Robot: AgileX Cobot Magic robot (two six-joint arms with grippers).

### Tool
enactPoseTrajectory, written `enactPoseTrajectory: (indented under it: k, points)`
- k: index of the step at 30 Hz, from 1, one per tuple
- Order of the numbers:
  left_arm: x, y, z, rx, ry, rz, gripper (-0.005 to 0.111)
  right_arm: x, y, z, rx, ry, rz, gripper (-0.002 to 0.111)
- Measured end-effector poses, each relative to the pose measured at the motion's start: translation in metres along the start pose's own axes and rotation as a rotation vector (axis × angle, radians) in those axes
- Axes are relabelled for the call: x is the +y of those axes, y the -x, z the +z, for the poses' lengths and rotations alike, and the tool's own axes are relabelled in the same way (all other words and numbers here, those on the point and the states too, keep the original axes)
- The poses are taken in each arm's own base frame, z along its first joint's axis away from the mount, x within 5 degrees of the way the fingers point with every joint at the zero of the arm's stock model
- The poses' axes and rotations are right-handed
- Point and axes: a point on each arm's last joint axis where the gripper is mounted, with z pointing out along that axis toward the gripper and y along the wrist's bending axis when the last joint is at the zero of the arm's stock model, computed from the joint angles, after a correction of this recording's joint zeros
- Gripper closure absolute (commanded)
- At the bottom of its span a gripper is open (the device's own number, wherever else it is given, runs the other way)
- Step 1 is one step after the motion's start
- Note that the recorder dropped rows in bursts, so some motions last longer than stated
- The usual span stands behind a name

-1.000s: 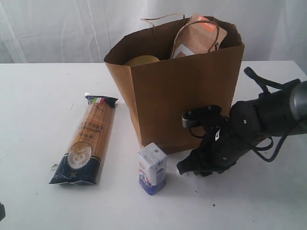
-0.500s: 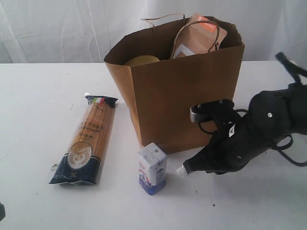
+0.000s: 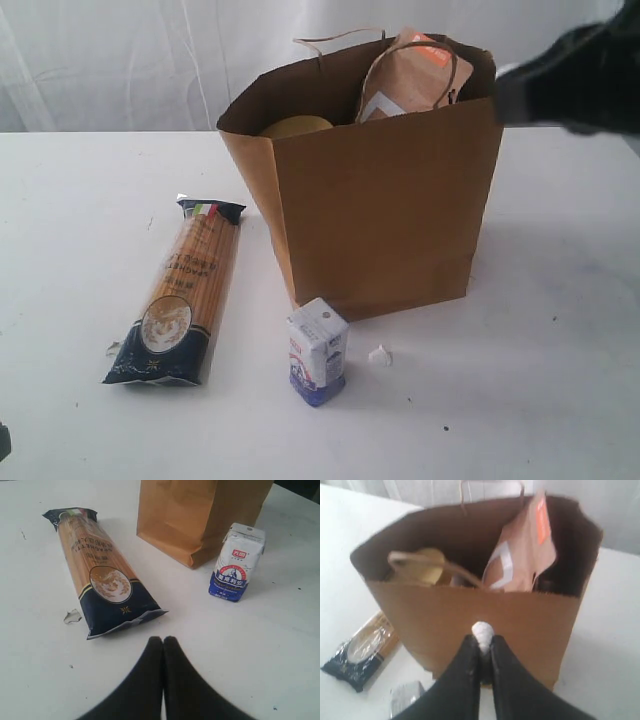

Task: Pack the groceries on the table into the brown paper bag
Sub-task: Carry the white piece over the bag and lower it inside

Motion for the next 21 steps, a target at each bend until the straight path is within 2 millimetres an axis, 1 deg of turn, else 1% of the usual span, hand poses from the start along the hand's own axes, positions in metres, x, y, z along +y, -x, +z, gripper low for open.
enactPoseTrajectory:
  k: [3,5,6,8,11,15,17,21]
  points:
    - [0.0,0.0,0.0,0.0,0.0,0.0,0.107,-0.005,0.031,-0.014,-0.067,-0.042,-0.021,0.108]
    - [0.0,0.0,0.0,0.0,0.0,0.0,0.107,-0.007,0.053,-0.015,-0.108,-0.054,-0.024,0.108]
    - [0.0,0.0,0.0,0.0,0.0,0.0,0.107,-0.007,0.066,-0.011,-0.121,-0.054,-0.026,0.108]
    - [0.0,0.0,0.0,0.0,0.0,0.0,0.107,-0.007,0.08,0.005,-0.098,-0.045,-0.015,0.108]
    - [0.0,0.0,0.0,0.0,0.0,0.0,0.107,-0.009,0.088,0.035,-0.04,-0.043,-0.023,0.108]
    - [0.0,0.0,0.0,0.0,0.0,0.0,0.107,-0.011,0.09,0.075,0.035,-0.038,-0.048,0.108]
    - [0.0,0.0,0.0,0.0,0.0,0.0,0.107,-0.009,0.09,0.095,0.075,-0.025,-0.07,0.108]
    - [0.0,0.0,0.0,0.0,0.0,0.0,0.107,-0.004,0.089,0.127,0.132,-0.003,-0.099,0.108]
